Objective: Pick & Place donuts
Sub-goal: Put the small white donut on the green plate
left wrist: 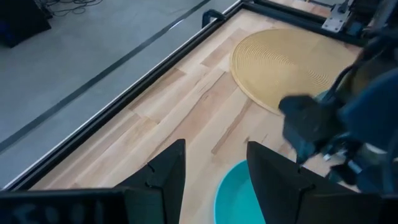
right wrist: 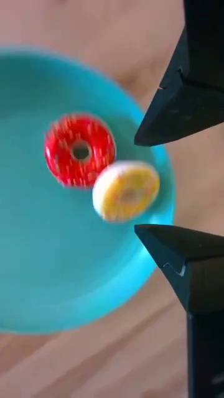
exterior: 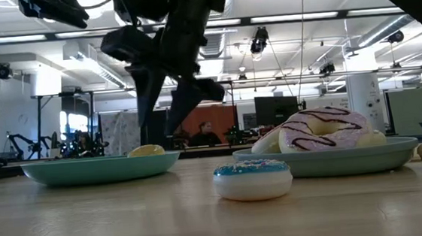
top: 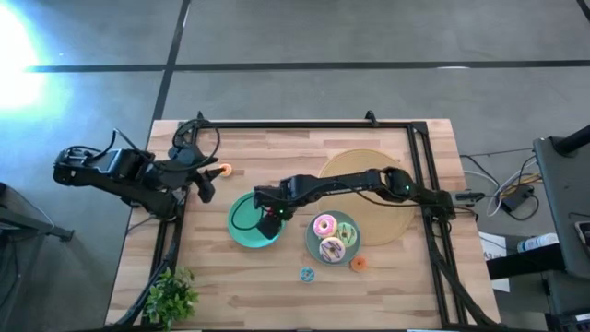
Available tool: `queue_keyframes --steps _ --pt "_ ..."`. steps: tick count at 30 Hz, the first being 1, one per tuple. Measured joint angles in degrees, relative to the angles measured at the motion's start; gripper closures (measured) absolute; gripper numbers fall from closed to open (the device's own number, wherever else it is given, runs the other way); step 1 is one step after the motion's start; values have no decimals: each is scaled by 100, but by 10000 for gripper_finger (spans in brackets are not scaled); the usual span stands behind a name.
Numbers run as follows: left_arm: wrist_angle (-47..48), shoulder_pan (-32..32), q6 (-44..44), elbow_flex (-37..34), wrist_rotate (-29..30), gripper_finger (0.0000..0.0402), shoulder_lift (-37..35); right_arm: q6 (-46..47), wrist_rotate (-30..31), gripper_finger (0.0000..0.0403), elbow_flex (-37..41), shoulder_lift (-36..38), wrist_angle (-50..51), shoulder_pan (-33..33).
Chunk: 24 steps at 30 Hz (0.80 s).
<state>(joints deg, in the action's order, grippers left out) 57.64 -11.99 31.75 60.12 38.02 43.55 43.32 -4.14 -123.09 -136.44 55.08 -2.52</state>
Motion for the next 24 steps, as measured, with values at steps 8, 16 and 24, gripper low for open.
queue_keyframes --steps 8,16,24 --pt "19 149 1079 -807 -414 257 83 -416 1314 187 -332 569 740 -43" --pt "-843 1411 530 -1556 -1460 257 565 -301 1587 186 -292 987 1073 182" --pt "-1104 3998 -1112 -1746 -2945 257 1555 -43 1807 188 -292 1162 1110 205"
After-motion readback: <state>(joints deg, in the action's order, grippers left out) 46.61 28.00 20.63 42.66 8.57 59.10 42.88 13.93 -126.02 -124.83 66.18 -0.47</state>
